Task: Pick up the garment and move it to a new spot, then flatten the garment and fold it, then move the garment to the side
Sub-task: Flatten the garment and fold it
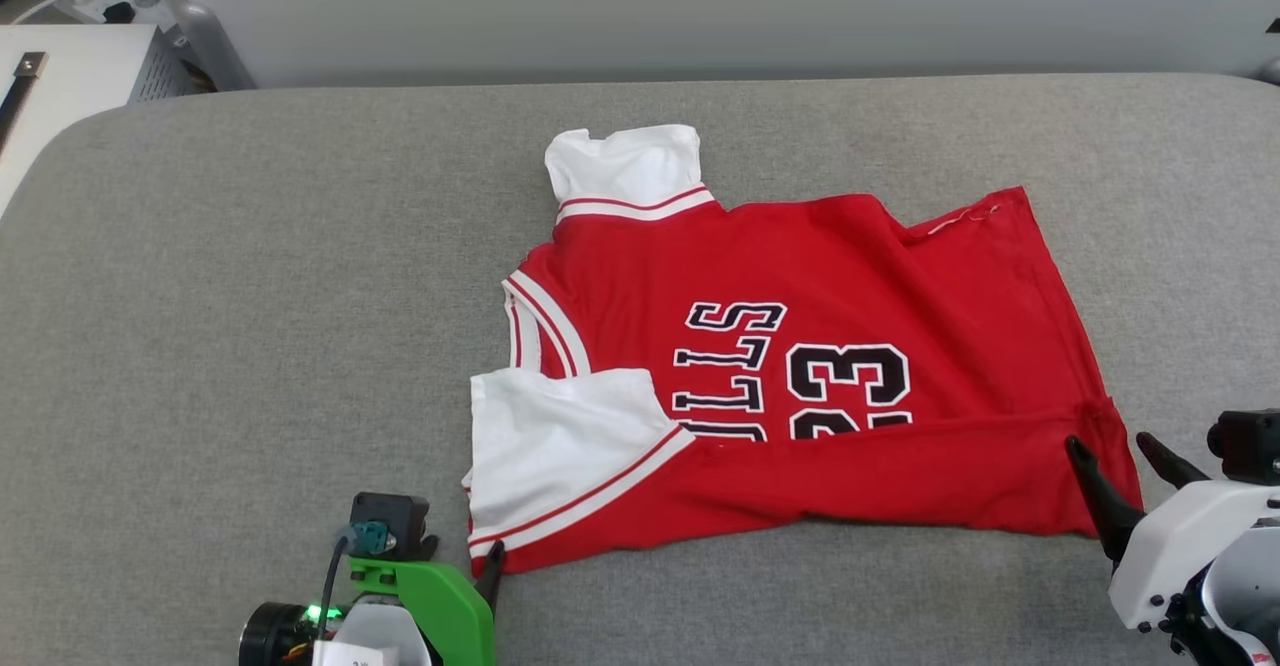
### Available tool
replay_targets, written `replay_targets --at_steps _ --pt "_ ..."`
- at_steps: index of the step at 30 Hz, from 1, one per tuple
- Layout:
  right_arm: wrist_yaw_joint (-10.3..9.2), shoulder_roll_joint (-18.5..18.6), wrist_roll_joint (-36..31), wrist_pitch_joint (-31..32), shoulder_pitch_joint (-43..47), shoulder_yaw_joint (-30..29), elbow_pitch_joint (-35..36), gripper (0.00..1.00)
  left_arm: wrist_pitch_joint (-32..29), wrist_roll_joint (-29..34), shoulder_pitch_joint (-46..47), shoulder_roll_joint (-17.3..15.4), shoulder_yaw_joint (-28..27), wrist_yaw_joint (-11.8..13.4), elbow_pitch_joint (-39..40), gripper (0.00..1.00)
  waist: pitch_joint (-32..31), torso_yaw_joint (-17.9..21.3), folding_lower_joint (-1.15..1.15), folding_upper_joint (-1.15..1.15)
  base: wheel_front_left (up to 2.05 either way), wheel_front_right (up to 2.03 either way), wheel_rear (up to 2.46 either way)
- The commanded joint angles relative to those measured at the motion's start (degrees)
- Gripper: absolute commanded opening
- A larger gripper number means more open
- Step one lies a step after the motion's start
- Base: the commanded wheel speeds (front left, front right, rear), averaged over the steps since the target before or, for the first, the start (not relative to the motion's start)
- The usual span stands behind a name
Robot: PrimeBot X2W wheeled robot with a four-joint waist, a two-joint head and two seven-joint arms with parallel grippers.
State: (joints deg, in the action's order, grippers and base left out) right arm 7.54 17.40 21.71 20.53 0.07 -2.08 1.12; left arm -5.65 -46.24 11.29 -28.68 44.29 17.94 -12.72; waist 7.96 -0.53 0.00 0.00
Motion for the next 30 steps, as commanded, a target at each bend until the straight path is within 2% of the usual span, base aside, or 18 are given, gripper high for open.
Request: replay_targets --at_steps 1,5,6,7,10,17,30 --pt "-0.05 -0.25 -0.66 0.29 0.20 -0.18 0.45 1.00 -0.24 -0.18 -0.02 0.49 0.25 -0.21 -0.82 1.00 1.06 0.40 0.00 0.00 0.00 0.00 0.00" --pt "-0.05 -0.28 -0.92 0.36 0.03 -0.23 0.43 1.00 -1.22 -0.93 0.14 1.28 0.94 -1.31 -3.05 0.99 1.83 0.54 0.00 0.00 0.00 0.00 0.00" --pt "-0.05 -0.23 -1.07 0.49 -0.01 -0.22 0.26 1.00 -1.65 -1.20 0.19 1.49 1.24 -1.85 -3.57 0.40 1.87 0.51 0.00 0.00 0.00 0.00 0.00" --pt "-0.05 -0.16 -1.30 0.60 -0.03 -0.21 0.08 1.00 -1.77 -1.43 0.23 1.66 1.37 -2.31 -3.95 0.00 1.83 0.47 0.00 0.00 0.00 0.00 0.00" --pt "-0.05 0.46 -2.74 0.83 0.06 -0.62 -1.15 1.00 -1.14 -2.02 0.35 2.20 1.46 -3.86 -4.91 0.00 1.12 0.10 0.00 0.00 0.00 0.00 0.00" --pt "-0.05 0.33 -5.19 3.02 0.89 -2.87 -5.11 1.00 1.18 -2.41 0.76 1.88 0.48 -5.19 -2.86 0.00 -1.00 -1.62 0.00 0.00 0.00 0.00 0.00" --pt "-0.05 -2.40 -8.85 5.10 -1.83 -6.57 -14.53 1.00 1.73 -1.17 1.13 -2.20 -1.16 -3.24 9.05 0.00 0.23 -4.34 0.00 0.00 0.00 0.00 0.00"
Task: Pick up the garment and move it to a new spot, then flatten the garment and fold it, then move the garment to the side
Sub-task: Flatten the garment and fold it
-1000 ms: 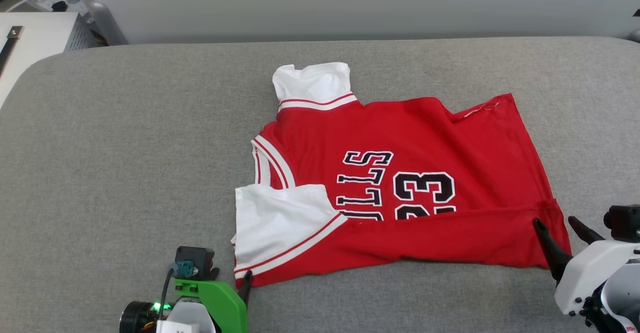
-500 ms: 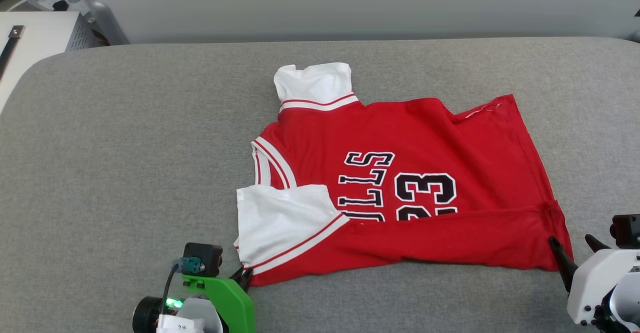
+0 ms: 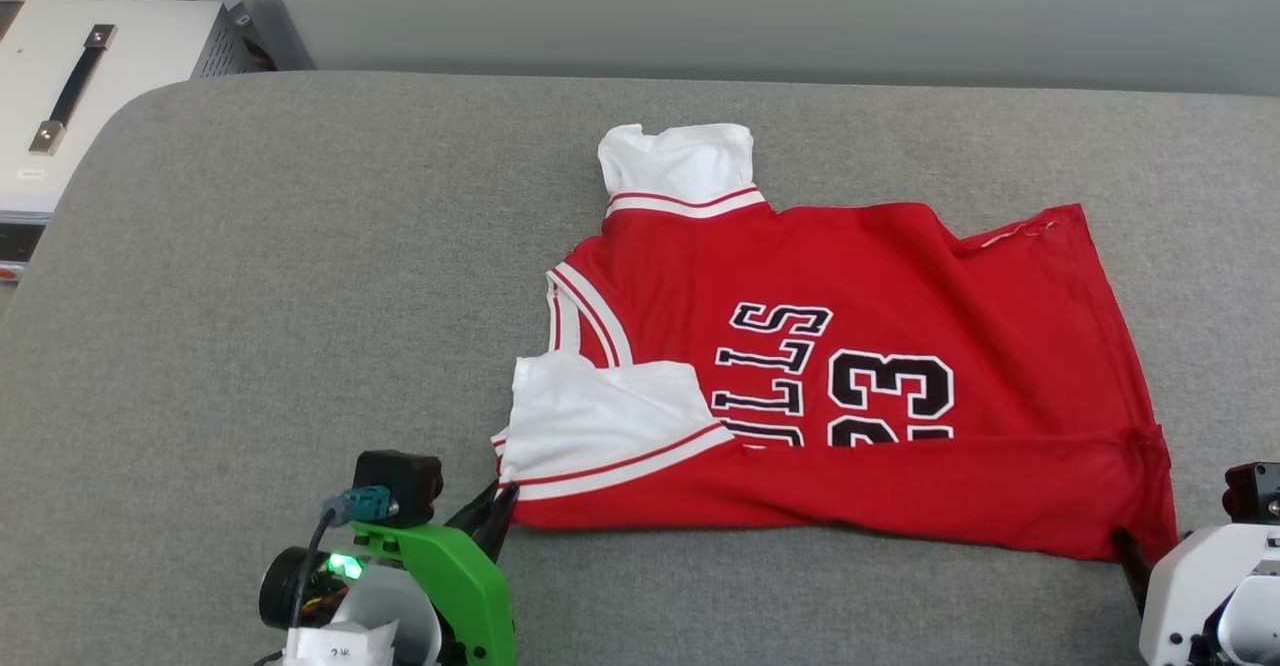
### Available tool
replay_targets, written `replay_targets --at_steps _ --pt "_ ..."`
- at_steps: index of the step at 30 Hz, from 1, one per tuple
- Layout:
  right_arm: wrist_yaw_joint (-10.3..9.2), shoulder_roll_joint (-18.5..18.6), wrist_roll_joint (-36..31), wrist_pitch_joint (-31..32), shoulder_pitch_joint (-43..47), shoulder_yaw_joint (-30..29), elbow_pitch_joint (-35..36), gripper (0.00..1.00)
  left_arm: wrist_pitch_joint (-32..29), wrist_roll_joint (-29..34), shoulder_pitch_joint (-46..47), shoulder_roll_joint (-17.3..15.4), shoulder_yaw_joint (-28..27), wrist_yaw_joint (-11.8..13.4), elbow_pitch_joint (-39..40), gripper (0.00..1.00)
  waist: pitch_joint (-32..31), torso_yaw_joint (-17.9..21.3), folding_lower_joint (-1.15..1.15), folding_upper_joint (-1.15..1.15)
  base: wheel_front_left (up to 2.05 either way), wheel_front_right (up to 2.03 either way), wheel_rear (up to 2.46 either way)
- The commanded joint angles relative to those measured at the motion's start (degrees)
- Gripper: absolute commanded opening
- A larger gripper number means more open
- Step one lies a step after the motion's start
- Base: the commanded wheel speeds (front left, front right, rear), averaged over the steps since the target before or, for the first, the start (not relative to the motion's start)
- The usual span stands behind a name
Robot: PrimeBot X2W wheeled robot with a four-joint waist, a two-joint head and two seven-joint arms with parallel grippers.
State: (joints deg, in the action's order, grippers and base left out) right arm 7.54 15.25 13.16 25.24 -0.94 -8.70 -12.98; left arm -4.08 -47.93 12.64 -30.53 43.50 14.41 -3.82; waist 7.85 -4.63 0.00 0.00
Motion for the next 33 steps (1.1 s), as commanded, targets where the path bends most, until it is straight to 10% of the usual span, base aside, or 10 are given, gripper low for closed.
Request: replay_targets --at_steps 1,3,4,5,6,33 --pt "-0.05 -0.32 -0.46 0.44 -1.09 0.06 -0.99 1.00 0.17 0.53 -0.28 -0.53 -0.40 0.34 0.49 0.00 0.54 -0.31 0.00 0.00 0.00 0.00 0.00" --pt "-0.05 -0.59 -0.41 0.53 -1.70 0.22 -2.22 1.00 0.16 0.60 -0.38 -0.84 -0.42 0.43 0.92 0.00 0.93 -0.42 0.00 0.00 0.00 0.00 0.00" --pt "-0.05 -0.77 -0.17 0.75 -1.94 0.37 -2.90 0.80 0.15 0.62 -0.43 -0.93 -0.39 0.45 1.02 0.00 1.10 -0.47 0.00 0.00 0.00 0.00 0.00" --pt "-0.05 -0.74 -0.01 0.70 -2.40 0.66 -3.74 0.17 0.01 0.50 -0.50 -0.97 -0.25 0.31 1.02 0.00 1.30 -0.52 0.00 0.00 0.00 0.00 0.00" --pt "-0.05 -0.69 0.01 0.54 -2.58 0.76 -4.05 0.00 0.03 0.47 -0.54 -0.98 -0.19 0.21 0.95 0.00 1.29 -0.50 0.00 0.00 0.00 0.00 0.00" --pt "-0.05 -2.71 1.45 10.55 9.28 -7.38 9.12 0.00 -2.39 -1.32 -9.50 -3.96 3.39 1.31 0.04 0.00 -7.52 0.79 0.00 0.00 0.00 0.00 0.00"
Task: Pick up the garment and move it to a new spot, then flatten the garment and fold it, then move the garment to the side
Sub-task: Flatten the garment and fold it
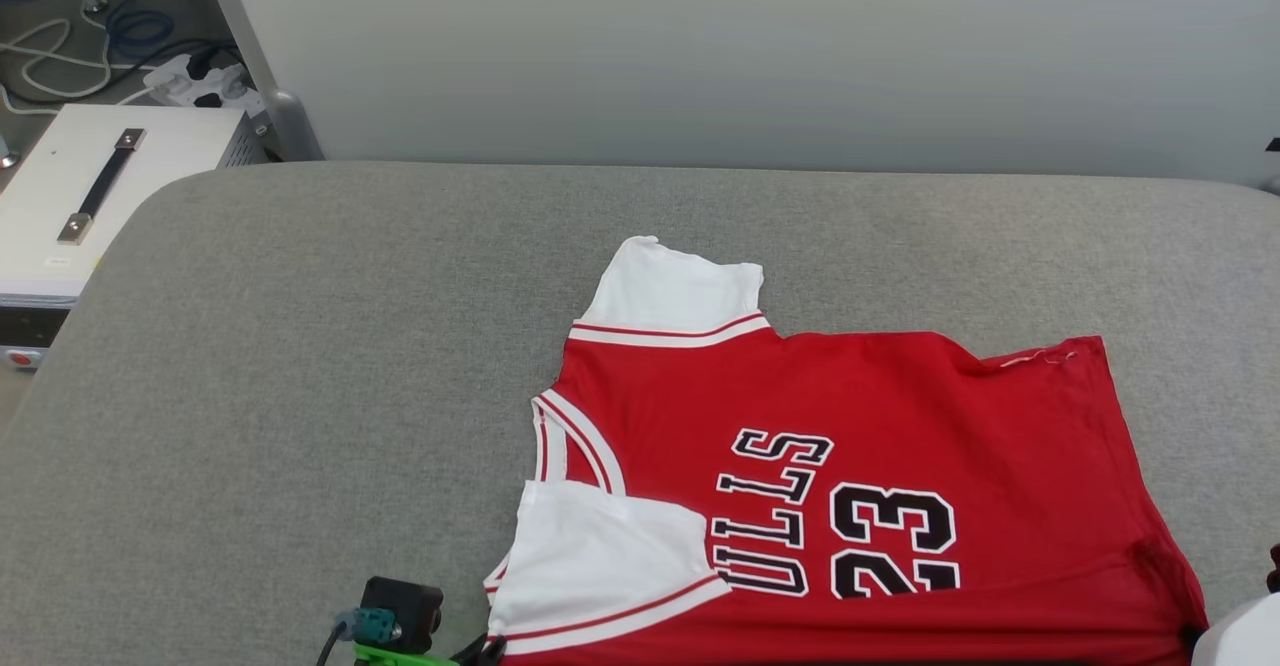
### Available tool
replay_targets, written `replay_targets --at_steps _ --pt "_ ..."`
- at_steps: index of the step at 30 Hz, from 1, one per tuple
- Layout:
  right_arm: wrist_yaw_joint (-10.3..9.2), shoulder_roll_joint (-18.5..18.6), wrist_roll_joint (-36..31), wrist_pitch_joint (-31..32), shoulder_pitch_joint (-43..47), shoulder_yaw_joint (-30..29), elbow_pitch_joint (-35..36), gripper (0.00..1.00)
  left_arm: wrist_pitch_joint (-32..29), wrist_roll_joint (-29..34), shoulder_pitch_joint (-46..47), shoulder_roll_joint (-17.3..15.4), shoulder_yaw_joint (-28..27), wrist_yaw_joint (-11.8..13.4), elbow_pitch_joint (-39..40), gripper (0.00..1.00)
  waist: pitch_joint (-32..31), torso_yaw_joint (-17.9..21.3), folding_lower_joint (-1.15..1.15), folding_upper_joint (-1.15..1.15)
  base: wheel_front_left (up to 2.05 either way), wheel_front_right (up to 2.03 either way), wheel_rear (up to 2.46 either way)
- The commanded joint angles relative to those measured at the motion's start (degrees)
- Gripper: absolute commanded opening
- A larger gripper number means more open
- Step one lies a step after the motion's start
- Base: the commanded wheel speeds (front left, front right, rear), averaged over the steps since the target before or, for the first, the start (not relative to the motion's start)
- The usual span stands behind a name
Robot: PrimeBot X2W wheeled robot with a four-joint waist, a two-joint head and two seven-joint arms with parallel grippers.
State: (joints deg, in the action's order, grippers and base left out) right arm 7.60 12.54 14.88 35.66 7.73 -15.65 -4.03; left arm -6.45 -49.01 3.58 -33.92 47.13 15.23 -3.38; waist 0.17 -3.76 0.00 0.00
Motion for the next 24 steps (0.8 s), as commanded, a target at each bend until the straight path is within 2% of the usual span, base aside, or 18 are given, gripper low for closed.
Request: replay_targets --at_steps 1,18,19,20,21,24 --pt "-0.11 -0.18 -0.34 0.37 0.72 -0.52 0.34 0.00 0.06 -0.41 -0.35 -0.31 -0.28 0.37 -0.64 0.00 0.31 -0.13 0.00 0.00 0.00 0.00 0.00" --pt "-0.11 0.21 -1.04 -4.55 -3.38 2.04 -7.20 0.00 1.84 -0.21 3.87 3.78 1.05 -4.08 -10.02 0.00 4.77 0.52 0.00 0.00 0.00 0.00 0.00" --pt "-0.11 0.32 -1.04 -4.94 -3.71 2.25 -7.81 0.00 1.87 -0.11 4.10 3.87 1.13 -4.17 -10.41 0.26 4.87 0.57 0.00 0.00 0.00 0.00 0.00" --pt "-0.11 0.59 -1.02 -5.14 -3.84 2.87 -8.32 0.43 2.01 0.26 4.35 3.90 1.28 -4.10 -10.78 0.97 4.89 0.61 0.00 0.00 0.00 0.00 0.00" --pt "-0.11 0.77 -1.01 -5.49 -3.93 3.12 -8.69 1.00 2.11 0.31 4.43 3.99 1.26 -3.99 -11.07 1.00 4.87 0.65 0.00 0.00 0.00 0.00 0.00" --pt "-0.11 0.93 -1.16 -7.52 -4.59 2.93 -9.68 1.00 2.62 0.43 4.75 4.13 1.06 -3.79 -11.68 1.00 4.41 0.78 0.00 0.00 0.00 0.00 0.00"
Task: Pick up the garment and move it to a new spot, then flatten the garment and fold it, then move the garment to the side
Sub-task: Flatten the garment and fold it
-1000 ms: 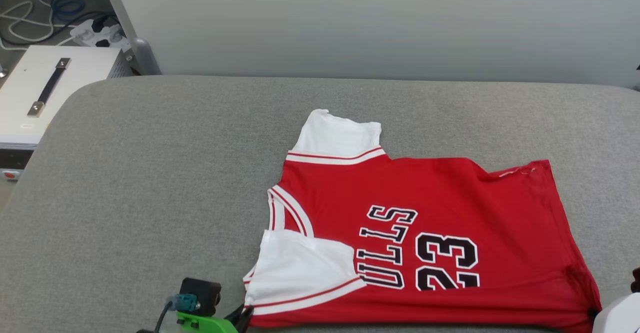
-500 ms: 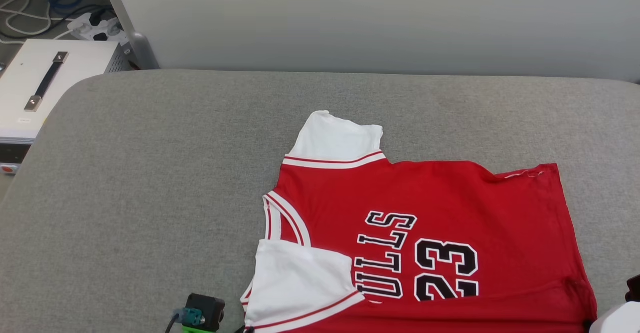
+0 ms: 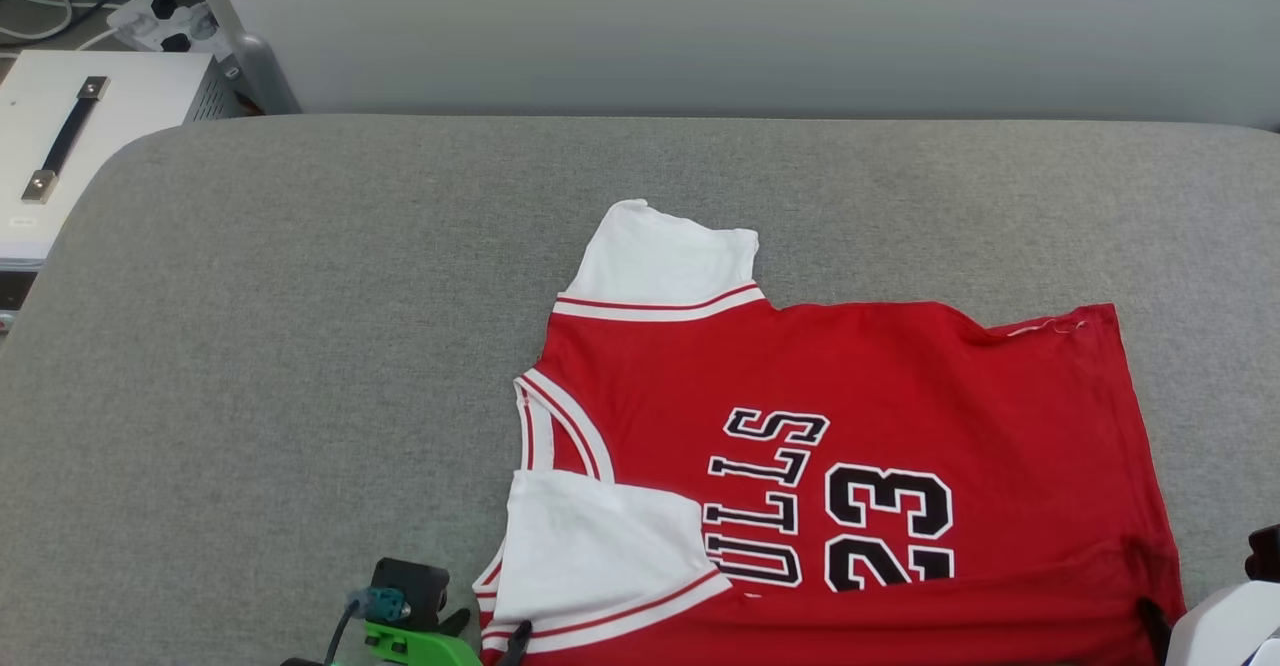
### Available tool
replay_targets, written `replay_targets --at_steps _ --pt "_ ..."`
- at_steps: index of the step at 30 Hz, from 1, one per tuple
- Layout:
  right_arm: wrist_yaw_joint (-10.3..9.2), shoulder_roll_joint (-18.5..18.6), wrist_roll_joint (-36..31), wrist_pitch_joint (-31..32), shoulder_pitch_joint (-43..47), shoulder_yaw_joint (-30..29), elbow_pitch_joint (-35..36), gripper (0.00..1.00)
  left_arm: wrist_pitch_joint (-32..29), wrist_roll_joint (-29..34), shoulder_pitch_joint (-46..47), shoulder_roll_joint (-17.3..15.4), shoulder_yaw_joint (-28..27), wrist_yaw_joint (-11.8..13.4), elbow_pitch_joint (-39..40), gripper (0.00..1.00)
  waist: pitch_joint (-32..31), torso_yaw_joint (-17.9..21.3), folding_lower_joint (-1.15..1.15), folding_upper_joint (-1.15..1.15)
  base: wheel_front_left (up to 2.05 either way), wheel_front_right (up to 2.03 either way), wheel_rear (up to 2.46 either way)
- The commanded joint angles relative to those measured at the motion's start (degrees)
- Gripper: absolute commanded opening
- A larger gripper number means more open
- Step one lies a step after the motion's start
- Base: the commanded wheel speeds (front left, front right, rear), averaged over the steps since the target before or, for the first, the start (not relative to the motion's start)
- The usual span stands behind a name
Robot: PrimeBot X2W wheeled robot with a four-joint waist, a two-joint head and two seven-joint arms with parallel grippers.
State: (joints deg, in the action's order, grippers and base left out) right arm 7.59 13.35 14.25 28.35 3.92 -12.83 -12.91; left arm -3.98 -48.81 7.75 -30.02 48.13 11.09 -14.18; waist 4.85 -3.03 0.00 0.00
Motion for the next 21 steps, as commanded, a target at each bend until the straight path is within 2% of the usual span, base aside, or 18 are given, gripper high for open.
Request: replay_targets --at_steps 1,9,13,16,21 --pt "-0.10 0.23 -0.56 -0.61 -0.88 0.20 -0.88 1.00 0.37 0.33 0.61 0.18 0.01 0.42 -0.95 1.00 -0.53 0.09 0.00 0.00 0.00 0.00 0.00" --pt "-0.10 2.64 -0.97 -6.94 -0.92 2.84 3.10 1.00 5.36 1.37 0.94 -0.44 -2.00 1.46 1.14 1.00 -3.52 0.41 0.00 0.00 0.00 0.00 0.00" --pt "-0.10 3.54 -0.90 -12.49 -0.96 4.80 6.86 1.00 10.83 3.59 2.04 -0.63 -3.69 2.69 2.95 1.00 -4.44 0.63 0.00 0.00 0.00 0.00 0.00" --pt "-0.10 3.39 -0.40 -17.46 -1.03 5.49 9.40 1.00 16.11 5.94 2.97 -0.30 -4.95 2.92 4.51 1.00 -4.96 0.80 0.00 0.00 0.00 0.00 0.00" --pt "-0.10 2.16 -0.32 -25.27 -0.55 6.36 12.26 1.00 18.86 10.37 2.19 1.39 -8.65 3.85 7.35 1.00 -5.06 1.30 0.00 0.00 0.00 0.00 0.00"
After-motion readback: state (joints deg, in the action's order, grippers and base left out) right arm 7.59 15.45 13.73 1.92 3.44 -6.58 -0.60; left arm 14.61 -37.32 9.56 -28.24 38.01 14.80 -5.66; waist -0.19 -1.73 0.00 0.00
